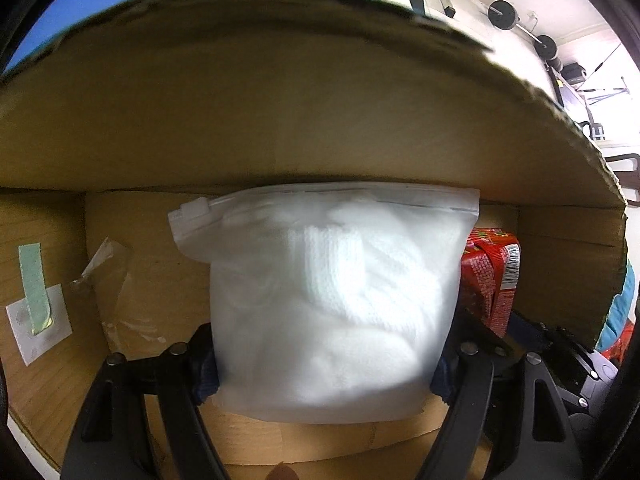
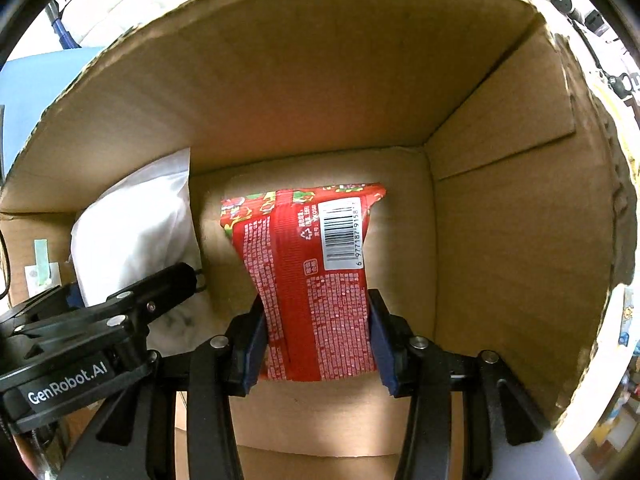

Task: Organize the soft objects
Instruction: 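Carry both packs into the box and open both tools to release them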

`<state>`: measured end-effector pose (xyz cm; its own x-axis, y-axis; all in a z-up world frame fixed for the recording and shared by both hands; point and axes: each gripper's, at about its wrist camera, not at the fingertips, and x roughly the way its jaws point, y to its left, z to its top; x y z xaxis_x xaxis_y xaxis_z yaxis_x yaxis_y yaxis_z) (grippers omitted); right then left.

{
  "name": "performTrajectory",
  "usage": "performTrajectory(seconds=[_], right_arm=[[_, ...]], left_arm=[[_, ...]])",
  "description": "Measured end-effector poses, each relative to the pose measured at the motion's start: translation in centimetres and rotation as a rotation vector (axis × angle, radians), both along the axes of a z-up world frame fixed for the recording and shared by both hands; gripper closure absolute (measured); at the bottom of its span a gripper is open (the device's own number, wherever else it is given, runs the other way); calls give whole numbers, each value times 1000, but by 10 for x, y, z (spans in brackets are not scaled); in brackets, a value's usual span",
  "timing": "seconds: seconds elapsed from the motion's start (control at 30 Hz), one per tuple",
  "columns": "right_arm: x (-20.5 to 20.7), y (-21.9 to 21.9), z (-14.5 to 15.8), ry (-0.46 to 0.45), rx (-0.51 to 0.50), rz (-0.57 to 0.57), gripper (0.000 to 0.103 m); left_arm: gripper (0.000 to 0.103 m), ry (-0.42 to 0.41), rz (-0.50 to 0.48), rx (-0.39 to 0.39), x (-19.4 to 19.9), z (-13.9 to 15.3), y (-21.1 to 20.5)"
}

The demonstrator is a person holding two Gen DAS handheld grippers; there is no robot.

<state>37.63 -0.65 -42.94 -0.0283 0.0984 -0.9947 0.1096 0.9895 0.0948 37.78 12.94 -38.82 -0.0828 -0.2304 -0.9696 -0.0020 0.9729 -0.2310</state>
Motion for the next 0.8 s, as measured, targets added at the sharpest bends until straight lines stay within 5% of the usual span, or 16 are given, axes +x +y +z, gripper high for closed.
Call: performTrajectory(seconds=[0.33,0.47,0.57,0.8], right_arm=[[0,15,21,3,-21,30,43],[0,18,36,0,-19,39,32],[0,23,49,-11,-25,49,12],[-25,34,66,-42,-31,61,0]], left_arm=[[13,-36,2,50,-7,33,-2],[7,-73,5,71,-10,53,-1],[5,-91,12,76,-11,66,15],[0,-194,44,108,-32,86,39]])
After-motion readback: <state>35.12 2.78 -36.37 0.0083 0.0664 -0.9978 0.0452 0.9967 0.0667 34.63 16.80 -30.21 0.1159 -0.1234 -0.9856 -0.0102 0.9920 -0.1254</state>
